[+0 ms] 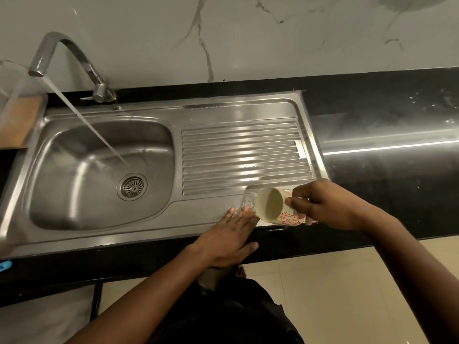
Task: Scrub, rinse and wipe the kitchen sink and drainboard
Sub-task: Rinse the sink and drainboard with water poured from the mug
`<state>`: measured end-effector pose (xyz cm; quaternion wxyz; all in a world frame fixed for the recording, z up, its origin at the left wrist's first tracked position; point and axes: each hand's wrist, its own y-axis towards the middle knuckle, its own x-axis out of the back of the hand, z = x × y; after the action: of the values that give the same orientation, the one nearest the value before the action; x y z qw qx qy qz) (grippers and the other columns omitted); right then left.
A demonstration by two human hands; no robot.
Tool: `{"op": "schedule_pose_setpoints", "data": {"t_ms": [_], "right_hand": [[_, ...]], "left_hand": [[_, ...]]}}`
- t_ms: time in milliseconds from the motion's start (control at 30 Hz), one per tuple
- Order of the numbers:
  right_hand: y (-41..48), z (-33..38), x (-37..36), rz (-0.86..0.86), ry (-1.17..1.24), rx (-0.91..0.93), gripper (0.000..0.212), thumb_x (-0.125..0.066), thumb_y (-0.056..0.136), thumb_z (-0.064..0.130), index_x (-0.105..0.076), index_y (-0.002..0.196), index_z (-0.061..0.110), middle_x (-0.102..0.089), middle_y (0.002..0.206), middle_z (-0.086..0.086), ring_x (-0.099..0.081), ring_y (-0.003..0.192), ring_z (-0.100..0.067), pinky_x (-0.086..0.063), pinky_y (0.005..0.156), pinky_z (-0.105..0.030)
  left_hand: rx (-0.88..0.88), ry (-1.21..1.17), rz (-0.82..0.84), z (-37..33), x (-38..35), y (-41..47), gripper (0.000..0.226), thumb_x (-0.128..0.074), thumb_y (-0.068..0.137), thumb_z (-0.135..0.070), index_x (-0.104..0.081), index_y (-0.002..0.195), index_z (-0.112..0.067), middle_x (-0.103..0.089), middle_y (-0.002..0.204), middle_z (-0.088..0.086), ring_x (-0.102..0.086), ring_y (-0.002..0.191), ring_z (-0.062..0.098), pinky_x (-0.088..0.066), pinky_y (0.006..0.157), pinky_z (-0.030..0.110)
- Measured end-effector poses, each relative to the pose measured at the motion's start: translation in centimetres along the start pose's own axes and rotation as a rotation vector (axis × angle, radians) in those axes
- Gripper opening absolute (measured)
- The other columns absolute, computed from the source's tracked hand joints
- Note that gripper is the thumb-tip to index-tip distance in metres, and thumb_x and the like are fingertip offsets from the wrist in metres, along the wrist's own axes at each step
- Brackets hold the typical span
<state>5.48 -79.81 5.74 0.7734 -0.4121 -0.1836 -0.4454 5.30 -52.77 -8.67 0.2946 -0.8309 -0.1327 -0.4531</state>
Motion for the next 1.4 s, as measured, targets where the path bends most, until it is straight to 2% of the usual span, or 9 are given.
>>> {"op": "schedule_pose_setpoints", "data": {"t_ms": [200,267,400,600,867,1000,1067,1233,1400], "right_hand": [[-2.4,-2.4,2.2,-0.109,0.160,-0.051,0.031,-0.057,0.105,0.032,-0.071,0.080,0.020,-0.076,0.084,0.004,-0.075,0.073,-0.018,-0.060,0.068,-0.036],[-3.2,-3.0,2.9,-0.145,0.168,-0.073,0.030,-0.056,0.104,0.032,-0.072,0.082,0.019,-0.077,0.084,0.004,-0.074,0.072,-0.018,-0.059,0.066,-0.035],[-4.6,-4.0,4.0,-0.192,0.110,-0.112,0.030,-0.057,0.105,0.031,-0.071,0.079,0.024,-0.075,0.077,0.008,-0.074,0.067,-0.016,-0.062,0.068,-0.042],[-5.6,-5.0,4.5,-0.186,0.024,-0.164,0.027,-0.058,0.103,0.035,-0.068,0.079,0.031,-0.072,0.072,0.019,-0.072,0.065,-0.006,-0.053,0.061,-0.024],[-6.0,-6.5,4.4,-0.148,-0.011,-0.213,0.024,-0.057,0.103,0.039,-0.069,0.085,0.030,-0.074,0.084,0.008,-0.072,0.066,-0.004,-0.055,0.059,-0.024],[-6.0,-7.3,4.9,-0.178,-0.005,-0.228,0.025,-0.054,0.105,0.038,-0.070,0.090,0.026,-0.075,0.083,0.006,-0.073,0.063,-0.008,-0.056,0.059,-0.027],[-5.7,-7.7,5.1,-0.219,0.030,-0.228,0.028,-0.053,0.105,0.037,-0.071,0.091,0.022,-0.075,0.078,0.002,-0.073,0.061,-0.013,-0.061,0.062,-0.035],[-3.9,-8.1,5.3,-0.337,0.182,-0.227,0.037,-0.051,0.106,0.040,-0.071,0.098,0.010,-0.074,0.078,-0.007,-0.074,0.061,-0.020,-0.065,0.065,-0.045],[-1.6,-7.0,5.4,-0.415,0.177,-0.224,0.039,-0.051,0.107,0.042,-0.073,0.093,0.012,-0.073,0.076,-0.007,-0.073,0.057,-0.019,-0.065,0.062,-0.042]], "left_hand": [[0.041,0.028,-0.019,-2.3,-0.4,3.3,0.078,-0.017,0.107,-0.062,0.009,0.166,-0.019,0.019,0.173,0.003,0.025,0.158,0.017,0.008,0.130,0.046],[0.059,0.013,-0.029,-3.4,-0.5,4.9,0.079,-0.018,0.106,-0.063,0.009,0.166,-0.019,0.021,0.172,0.002,0.026,0.157,0.017,0.009,0.130,0.047],[0.002,0.042,-0.015,-5.5,0.0,8.4,0.081,-0.018,0.106,-0.063,0.006,0.167,-0.015,0.017,0.173,0.005,0.025,0.158,0.019,0.010,0.130,0.048],[-0.087,0.078,0.009,-6.7,0.0,11.1,0.083,-0.019,0.105,-0.063,0.005,0.166,-0.013,0.013,0.173,0.009,0.023,0.158,0.022,0.006,0.130,0.051],[-0.265,0.166,-0.002,-7.0,-0.3,13.1,0.075,-0.017,0.106,-0.060,-0.002,0.167,-0.019,-0.004,0.175,0.012,0.011,0.161,0.028,0.008,0.129,0.056],[-0.220,0.105,-0.034,-8.2,-0.2,14.8,0.076,-0.019,0.106,-0.060,-0.009,0.166,-0.015,-0.014,0.173,0.016,0.004,0.162,0.030,0.005,0.129,0.056],[-0.172,0.070,-0.061,-8.8,0.0,15.7,0.076,-0.020,0.106,-0.059,-0.011,0.166,-0.013,-0.012,0.173,0.017,0.007,0.162,0.028,0.006,0.130,0.053],[-0.076,0.075,-0.116,-9.0,1.6,18.1,0.062,-0.021,0.108,-0.051,-0.029,0.162,-0.020,-0.024,0.170,0.011,-0.001,0.162,0.030,0.004,0.129,0.055],[0.046,0.112,-0.150,-7.9,1.7,18.5,0.073,-0.009,0.107,-0.055,-0.016,0.165,-0.011,-0.016,0.173,0.011,0.004,0.162,0.028,0.003,0.130,0.053]]}}
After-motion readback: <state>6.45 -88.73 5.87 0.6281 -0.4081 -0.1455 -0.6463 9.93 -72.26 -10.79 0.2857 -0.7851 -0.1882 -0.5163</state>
